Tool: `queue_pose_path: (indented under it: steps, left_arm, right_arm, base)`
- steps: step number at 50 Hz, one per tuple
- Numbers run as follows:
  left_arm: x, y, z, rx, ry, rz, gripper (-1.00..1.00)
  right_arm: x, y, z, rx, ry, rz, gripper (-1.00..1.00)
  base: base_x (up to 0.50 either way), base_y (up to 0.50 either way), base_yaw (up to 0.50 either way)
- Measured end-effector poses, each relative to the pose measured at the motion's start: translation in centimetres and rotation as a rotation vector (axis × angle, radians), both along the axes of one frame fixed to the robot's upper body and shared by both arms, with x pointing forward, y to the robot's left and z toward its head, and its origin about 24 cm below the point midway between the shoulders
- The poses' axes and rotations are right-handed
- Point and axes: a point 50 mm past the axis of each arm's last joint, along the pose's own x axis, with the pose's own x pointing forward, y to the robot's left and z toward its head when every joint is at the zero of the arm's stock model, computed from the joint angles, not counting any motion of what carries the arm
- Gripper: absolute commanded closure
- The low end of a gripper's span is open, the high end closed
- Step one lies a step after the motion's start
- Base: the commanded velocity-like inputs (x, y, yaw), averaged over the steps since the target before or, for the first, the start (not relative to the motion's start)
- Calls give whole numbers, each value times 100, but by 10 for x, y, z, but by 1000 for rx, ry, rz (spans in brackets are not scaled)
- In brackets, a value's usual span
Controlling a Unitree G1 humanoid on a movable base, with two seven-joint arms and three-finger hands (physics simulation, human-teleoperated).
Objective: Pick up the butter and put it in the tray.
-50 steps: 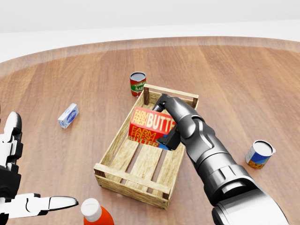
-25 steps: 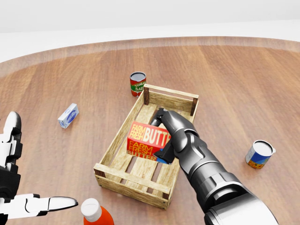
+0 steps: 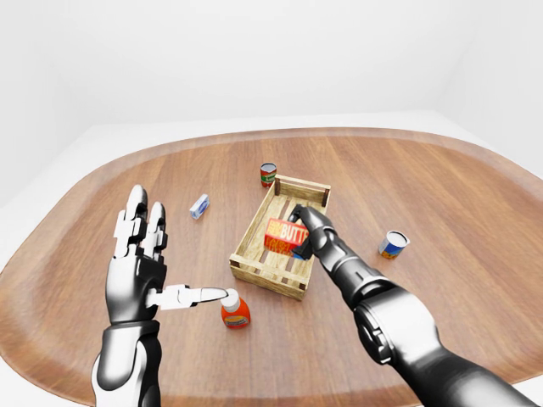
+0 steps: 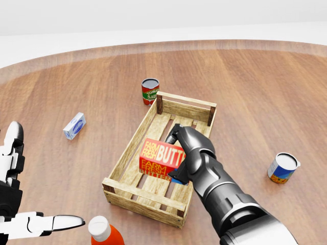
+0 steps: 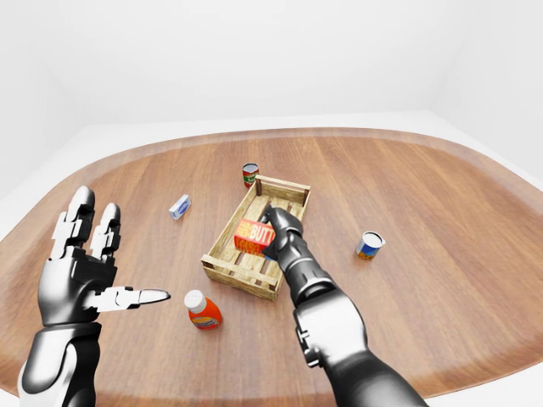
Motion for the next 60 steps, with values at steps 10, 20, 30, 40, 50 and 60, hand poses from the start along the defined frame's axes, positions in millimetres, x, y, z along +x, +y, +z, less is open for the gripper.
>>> queue_pose_path:
  steps: [10,20,30,40,50,60]
  left_arm:
    - [-1,-1,-1,2,4,-4,-100]
    - [-1,-2,-1,4,6,-8,-100]
    - [-1,-3,0,4,3,-9,-100]
    - [-2,-2,0,3,1,-10,-100]
    - [-2,-3,-1,3,4,-12,-100]
    - [-2,-3,-1,3,6,-14,-100]
  right_arm:
    - [-1,3,0,-29,-34,-8,100]
    - [-1,7,1,-50,-64,-7,100]
    - [-2,9,0,-56,-67,-4,100]
    - [-4,11,-2,-33,-57,-12,100]
    - [-2,12,1,-21,-69,-19,-100]
    - [-1,13,4,-14,-79,-18,-100]
  base:
    - [0,0,0]
    - [0,0,0]
    - [0,0,0]
    - [0,0,0]
    - [0,0,0]
    - [0,0,0]
